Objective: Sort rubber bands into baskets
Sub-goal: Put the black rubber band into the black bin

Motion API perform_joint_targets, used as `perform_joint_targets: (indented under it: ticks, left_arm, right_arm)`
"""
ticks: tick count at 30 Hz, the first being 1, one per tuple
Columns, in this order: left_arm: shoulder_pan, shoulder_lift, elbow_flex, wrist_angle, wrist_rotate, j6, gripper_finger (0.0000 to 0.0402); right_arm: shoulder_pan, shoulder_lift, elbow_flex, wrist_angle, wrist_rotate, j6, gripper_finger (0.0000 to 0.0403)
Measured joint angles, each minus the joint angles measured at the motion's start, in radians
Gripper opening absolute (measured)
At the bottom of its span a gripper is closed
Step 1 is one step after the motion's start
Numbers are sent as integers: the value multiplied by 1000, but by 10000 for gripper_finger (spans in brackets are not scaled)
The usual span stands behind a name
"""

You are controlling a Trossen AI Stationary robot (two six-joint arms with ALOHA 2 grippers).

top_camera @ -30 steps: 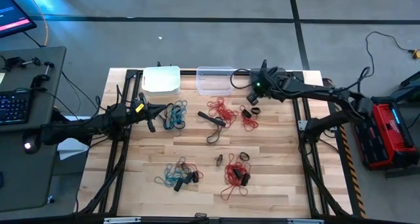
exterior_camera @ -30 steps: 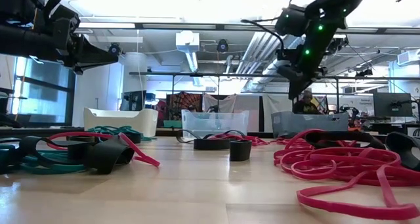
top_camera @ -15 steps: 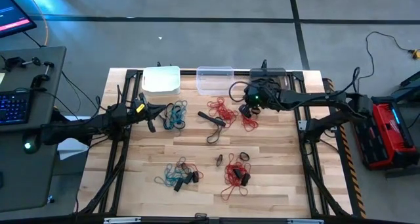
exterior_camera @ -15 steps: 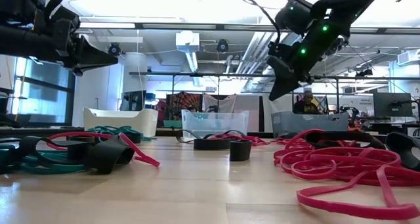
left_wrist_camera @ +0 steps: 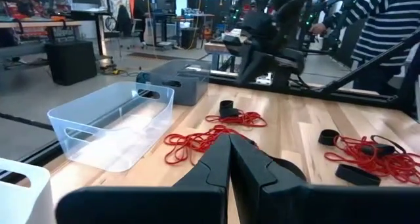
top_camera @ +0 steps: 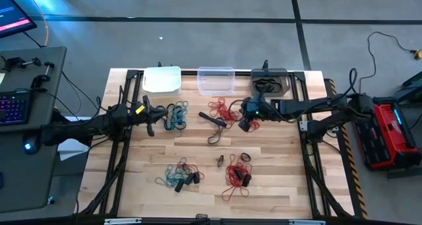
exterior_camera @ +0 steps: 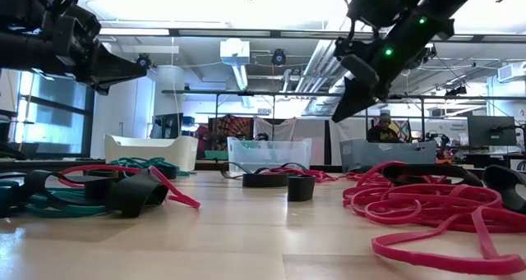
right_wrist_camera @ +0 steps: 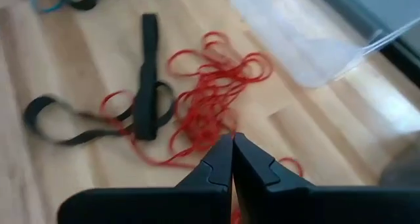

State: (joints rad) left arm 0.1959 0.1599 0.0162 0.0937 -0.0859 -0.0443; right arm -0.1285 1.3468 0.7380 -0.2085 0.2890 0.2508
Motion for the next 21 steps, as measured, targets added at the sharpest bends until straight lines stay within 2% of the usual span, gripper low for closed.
perform_joint_targets:
  ticks: [4,7,11,17,21]
  left_arm:
    - [0,0,0,0,-11,2,0]
    - [0,0,0,0,-12,2,0]
    - [0,0,0,0,-13,3,0]
    - [0,0,0,0,-15,5,0]
    - [0,0,0,-7,-15,17,0]
  right_arm:
    - [14,0,0,-27,3,60,0]
    - [-1,0,0,-97,45,139,10]
    - [-24,0,0,-178,51,202,49]
    - [-47,0,0,-184,20,204,125]
    - [-69,25,0,-175,-17,205,146]
